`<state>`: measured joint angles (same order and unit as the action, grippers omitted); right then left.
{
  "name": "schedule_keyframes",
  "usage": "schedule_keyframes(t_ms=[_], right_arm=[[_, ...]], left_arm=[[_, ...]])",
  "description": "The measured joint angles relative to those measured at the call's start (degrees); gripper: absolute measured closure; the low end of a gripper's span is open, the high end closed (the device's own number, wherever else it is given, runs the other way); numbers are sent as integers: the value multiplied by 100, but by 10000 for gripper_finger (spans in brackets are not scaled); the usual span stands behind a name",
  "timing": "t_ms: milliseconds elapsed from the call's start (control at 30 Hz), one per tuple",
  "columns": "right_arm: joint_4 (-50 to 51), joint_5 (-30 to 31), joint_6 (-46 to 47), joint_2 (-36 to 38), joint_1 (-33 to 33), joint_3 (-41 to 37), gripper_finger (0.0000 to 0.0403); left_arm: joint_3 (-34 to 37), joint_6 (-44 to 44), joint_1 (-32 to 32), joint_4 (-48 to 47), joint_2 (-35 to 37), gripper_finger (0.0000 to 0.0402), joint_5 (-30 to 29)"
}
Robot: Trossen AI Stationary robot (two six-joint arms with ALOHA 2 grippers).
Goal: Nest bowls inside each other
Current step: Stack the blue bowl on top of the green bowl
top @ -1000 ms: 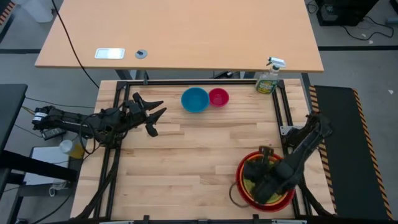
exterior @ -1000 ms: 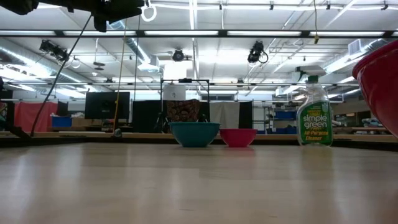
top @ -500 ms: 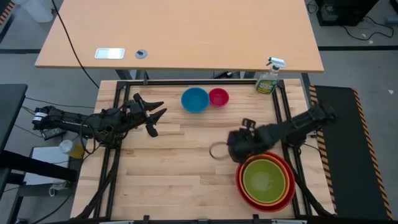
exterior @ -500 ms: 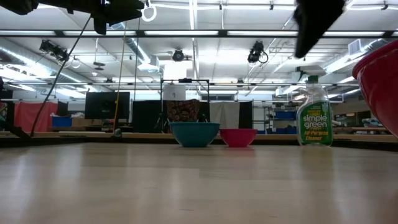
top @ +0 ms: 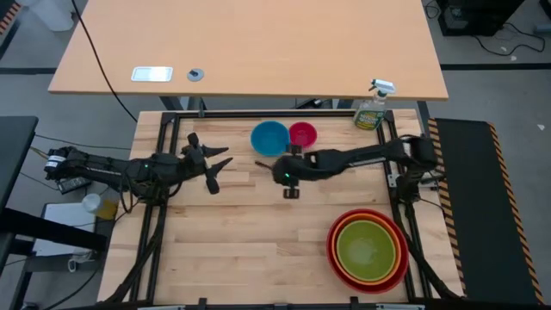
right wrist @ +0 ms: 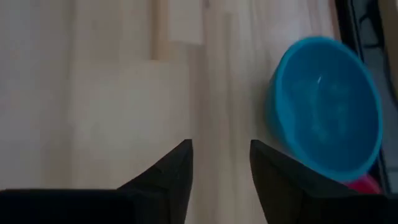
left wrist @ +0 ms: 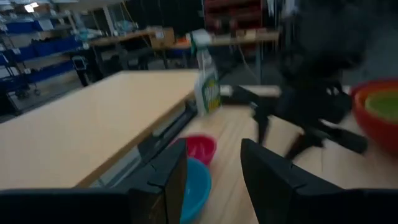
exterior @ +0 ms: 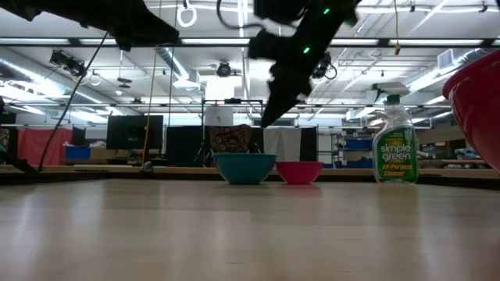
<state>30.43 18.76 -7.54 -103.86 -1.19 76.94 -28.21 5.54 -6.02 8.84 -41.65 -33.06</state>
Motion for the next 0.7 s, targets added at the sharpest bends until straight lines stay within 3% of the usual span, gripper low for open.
schedule_keyframes(t_ms=[367, 700], right_arm=[[-292, -251, -826, -1221, -891, 1066, 154], [-291, -298, -1347, -1923, -1221, 1323, 177]], left_arm=[[2, -26, 4, -588, 2, 248, 0], [2, -432, 4, -945, 2, 248, 0]])
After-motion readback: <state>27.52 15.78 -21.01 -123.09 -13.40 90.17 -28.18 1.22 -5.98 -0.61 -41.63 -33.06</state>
